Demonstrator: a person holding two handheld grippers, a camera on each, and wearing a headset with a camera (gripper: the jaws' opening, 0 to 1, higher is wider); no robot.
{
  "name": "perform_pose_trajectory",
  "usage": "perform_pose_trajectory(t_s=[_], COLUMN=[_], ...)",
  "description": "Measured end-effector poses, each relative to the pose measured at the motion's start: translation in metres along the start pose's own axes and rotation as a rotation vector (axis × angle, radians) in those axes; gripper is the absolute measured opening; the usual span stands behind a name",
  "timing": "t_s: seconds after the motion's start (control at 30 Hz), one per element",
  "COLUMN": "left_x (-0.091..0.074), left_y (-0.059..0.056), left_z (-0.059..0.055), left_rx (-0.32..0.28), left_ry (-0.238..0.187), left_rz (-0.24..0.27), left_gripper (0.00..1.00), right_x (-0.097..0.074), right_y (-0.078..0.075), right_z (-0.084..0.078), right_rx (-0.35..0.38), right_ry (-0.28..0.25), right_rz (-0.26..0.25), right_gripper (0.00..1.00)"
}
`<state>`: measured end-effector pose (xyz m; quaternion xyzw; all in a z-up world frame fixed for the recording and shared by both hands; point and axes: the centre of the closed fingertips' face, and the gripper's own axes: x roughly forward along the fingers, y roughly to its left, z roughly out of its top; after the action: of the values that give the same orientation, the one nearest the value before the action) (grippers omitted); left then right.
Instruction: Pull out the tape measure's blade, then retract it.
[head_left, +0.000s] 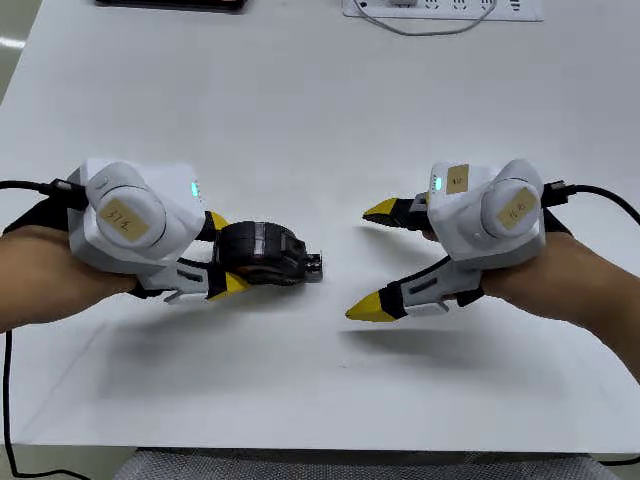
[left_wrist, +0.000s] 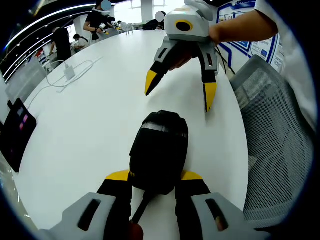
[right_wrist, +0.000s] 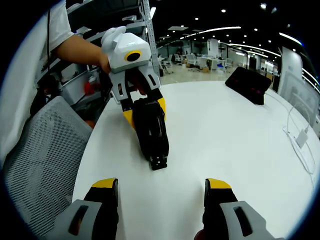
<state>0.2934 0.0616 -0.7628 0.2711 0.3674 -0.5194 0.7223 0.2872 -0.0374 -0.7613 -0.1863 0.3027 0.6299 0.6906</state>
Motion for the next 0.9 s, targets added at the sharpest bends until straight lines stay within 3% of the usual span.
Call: perform_pose_trajectory(t_s=[0.9], left_x=[0.001], left_y=[0.001], left_z=[0.000], left_rx=[0.033], left_ry=[0.018], left_rz=[-0.004], left_gripper=[0.27], right_x=[0.028], right_y=[0.002], right_z=[0.012], right_rx=[-0.038], right_ry=[-0.028], right_rz=[0.049], right_gripper=[0.39])
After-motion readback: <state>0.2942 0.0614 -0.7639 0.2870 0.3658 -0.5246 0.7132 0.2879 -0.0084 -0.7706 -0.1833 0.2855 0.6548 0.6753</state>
